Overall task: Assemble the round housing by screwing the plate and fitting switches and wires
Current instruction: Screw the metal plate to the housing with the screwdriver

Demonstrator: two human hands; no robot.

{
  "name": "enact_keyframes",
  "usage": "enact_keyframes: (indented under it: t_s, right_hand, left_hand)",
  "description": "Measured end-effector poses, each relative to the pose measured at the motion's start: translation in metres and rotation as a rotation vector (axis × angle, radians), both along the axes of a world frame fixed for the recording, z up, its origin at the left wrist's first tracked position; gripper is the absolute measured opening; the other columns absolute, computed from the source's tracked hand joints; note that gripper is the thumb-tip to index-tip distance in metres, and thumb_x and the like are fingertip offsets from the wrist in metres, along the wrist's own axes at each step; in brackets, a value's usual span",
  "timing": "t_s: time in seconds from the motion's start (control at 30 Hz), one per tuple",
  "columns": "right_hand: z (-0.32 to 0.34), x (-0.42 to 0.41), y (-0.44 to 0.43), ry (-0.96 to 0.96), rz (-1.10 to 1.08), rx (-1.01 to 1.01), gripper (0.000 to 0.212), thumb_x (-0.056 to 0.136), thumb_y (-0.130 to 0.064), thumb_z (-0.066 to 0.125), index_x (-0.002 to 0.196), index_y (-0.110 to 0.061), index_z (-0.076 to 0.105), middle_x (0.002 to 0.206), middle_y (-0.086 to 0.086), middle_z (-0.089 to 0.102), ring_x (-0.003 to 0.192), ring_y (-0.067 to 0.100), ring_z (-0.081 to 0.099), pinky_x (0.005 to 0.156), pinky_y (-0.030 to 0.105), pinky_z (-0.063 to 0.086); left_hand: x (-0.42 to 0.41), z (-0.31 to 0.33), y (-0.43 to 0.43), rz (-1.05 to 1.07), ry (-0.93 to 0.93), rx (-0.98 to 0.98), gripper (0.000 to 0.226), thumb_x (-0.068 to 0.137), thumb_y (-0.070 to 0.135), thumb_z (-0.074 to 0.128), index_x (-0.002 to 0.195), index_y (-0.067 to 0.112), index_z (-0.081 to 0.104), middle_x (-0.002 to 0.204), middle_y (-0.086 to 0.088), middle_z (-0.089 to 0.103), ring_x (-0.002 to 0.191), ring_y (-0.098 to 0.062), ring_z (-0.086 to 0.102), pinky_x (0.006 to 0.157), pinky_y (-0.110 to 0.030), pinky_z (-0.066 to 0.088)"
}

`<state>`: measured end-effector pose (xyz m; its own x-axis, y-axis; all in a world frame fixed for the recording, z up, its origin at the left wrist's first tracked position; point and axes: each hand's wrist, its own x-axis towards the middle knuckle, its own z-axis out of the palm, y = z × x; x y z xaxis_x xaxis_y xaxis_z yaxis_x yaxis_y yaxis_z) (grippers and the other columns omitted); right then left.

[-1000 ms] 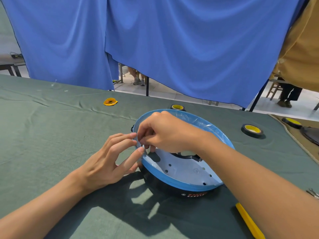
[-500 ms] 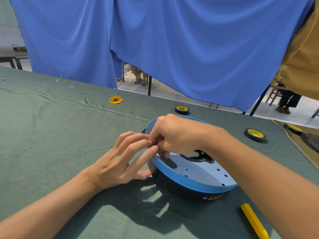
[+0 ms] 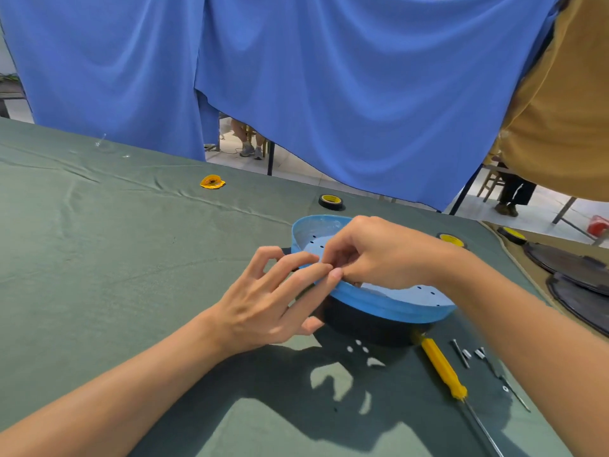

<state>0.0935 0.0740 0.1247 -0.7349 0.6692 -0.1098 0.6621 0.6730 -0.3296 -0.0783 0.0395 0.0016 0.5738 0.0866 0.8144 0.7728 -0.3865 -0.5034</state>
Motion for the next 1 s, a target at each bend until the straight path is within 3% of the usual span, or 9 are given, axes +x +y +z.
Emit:
enact_keyframes:
  t_s: [0.17, 0.3, 0.4, 0.47, 0.57, 0.63, 0.7, 0.83, 1.0]
  right_hand:
    - [-0.007, 0.025, -0.015, 0.010, -0.086, 0.049, 0.015, 0.090, -0.018, 0.064, 0.086, -0.030, 0.072, 0.076, -0.016, 0.068, 0.071, -0.002, 0.061, 0.062, 0.012, 0.046]
    - [-0.012, 0.034, -0.021, 0.026, -0.102, 0.106, 0.014, 0.094, -0.023, 0.061, 0.096, -0.023, 0.075, 0.070, -0.023, 0.058, 0.066, -0.007, 0.056, 0.057, 0.003, 0.039]
    - [-0.009, 0.040, -0.026, 0.052, -0.104, 0.086, 0.032, 0.099, -0.035, 0.051, 0.074, -0.023, 0.067, 0.047, -0.017, 0.043, 0.049, 0.003, 0.043, 0.050, 0.011, 0.035]
    - [-0.008, 0.045, -0.029, 0.036, -0.101, 0.057, 0.042, 0.099, -0.046, 0.045, 0.066, -0.024, 0.061, 0.046, -0.013, 0.039, 0.047, 0.006, 0.038, 0.048, 0.017, 0.031]
    - [-0.012, 0.053, -0.037, -0.056, -0.041, 0.102, 0.024, 0.096, -0.044, 0.050, 0.097, -0.032, 0.071, 0.071, -0.020, 0.057, 0.071, 0.002, 0.053, 0.062, 0.018, 0.039]
    - [-0.018, 0.055, -0.040, -0.056, -0.026, 0.150, 0.025, 0.095, -0.041, 0.054, 0.110, -0.029, 0.070, 0.086, -0.017, 0.060, 0.084, 0.000, 0.052, 0.071, 0.018, 0.041]
    - [-0.024, 0.056, -0.041, -0.018, -0.019, 0.209, 0.023, 0.095, -0.036, 0.056, 0.104, -0.022, 0.072, 0.084, -0.011, 0.058, 0.080, 0.003, 0.049, 0.067, 0.016, 0.035]
    - [-0.029, 0.058, -0.044, 0.006, -0.004, 0.242, 0.027, 0.097, -0.028, 0.055, 0.083, -0.008, 0.066, 0.074, 0.000, 0.050, 0.070, 0.014, 0.042, 0.064, 0.025, 0.031]
    - [-0.031, 0.059, -0.047, 0.035, -0.004, 0.219, 0.026, 0.099, -0.027, 0.052, 0.085, -0.010, 0.067, 0.073, -0.002, 0.047, 0.069, 0.011, 0.041, 0.063, 0.023, 0.031]
  left_hand:
    - [0.021, -0.010, -0.006, -0.072, -0.038, -0.020, 0.058, 0.082, 0.030, 0.076, 0.128, 0.003, 0.053, 0.118, -0.017, 0.059, 0.102, -0.032, 0.065, 0.075, -0.040, 0.049]
    - [0.027, -0.014, -0.007, -0.122, -0.095, -0.082, 0.062, 0.084, 0.033, 0.077, 0.128, 0.001, 0.049, 0.120, -0.023, 0.060, 0.104, -0.037, 0.064, 0.084, -0.048, 0.051]
    - [0.029, -0.014, -0.005, -0.105, -0.102, -0.070, 0.063, 0.083, 0.035, 0.079, 0.126, 0.001, 0.049, 0.109, -0.023, 0.070, 0.099, -0.038, 0.069, 0.085, -0.052, 0.052]
    - [0.029, -0.016, -0.005, -0.097, -0.094, -0.049, 0.060, 0.083, 0.036, 0.078, 0.126, 0.003, 0.051, 0.109, -0.023, 0.070, 0.099, -0.038, 0.069, 0.085, -0.053, 0.051]
    - [0.029, -0.020, -0.004, -0.085, -0.092, -0.023, 0.060, 0.082, 0.038, 0.078, 0.125, 0.006, 0.051, 0.113, -0.021, 0.070, 0.101, -0.037, 0.069, 0.086, -0.052, 0.050]
    - [0.029, -0.022, -0.003, -0.073, -0.093, 0.000, 0.061, 0.081, 0.041, 0.078, 0.124, 0.007, 0.051, 0.113, -0.019, 0.070, 0.102, -0.036, 0.069, 0.086, -0.050, 0.050]
    - [0.029, -0.024, -0.002, -0.068, -0.082, 0.010, 0.058, 0.083, 0.042, 0.076, 0.123, 0.008, 0.052, 0.113, -0.017, 0.071, 0.102, -0.035, 0.069, 0.087, -0.049, 0.049]
    - [0.029, -0.027, -0.001, -0.081, -0.045, 0.009, 0.054, 0.085, 0.040, 0.074, 0.123, 0.008, 0.053, 0.114, -0.019, 0.070, 0.103, -0.036, 0.068, 0.087, -0.050, 0.048]
    - [0.030, -0.026, -0.003, -0.093, -0.022, 0.011, 0.052, 0.084, 0.034, 0.075, 0.124, 0.008, 0.053, 0.124, -0.018, 0.061, 0.107, -0.035, 0.064, 0.087, -0.049, 0.047]
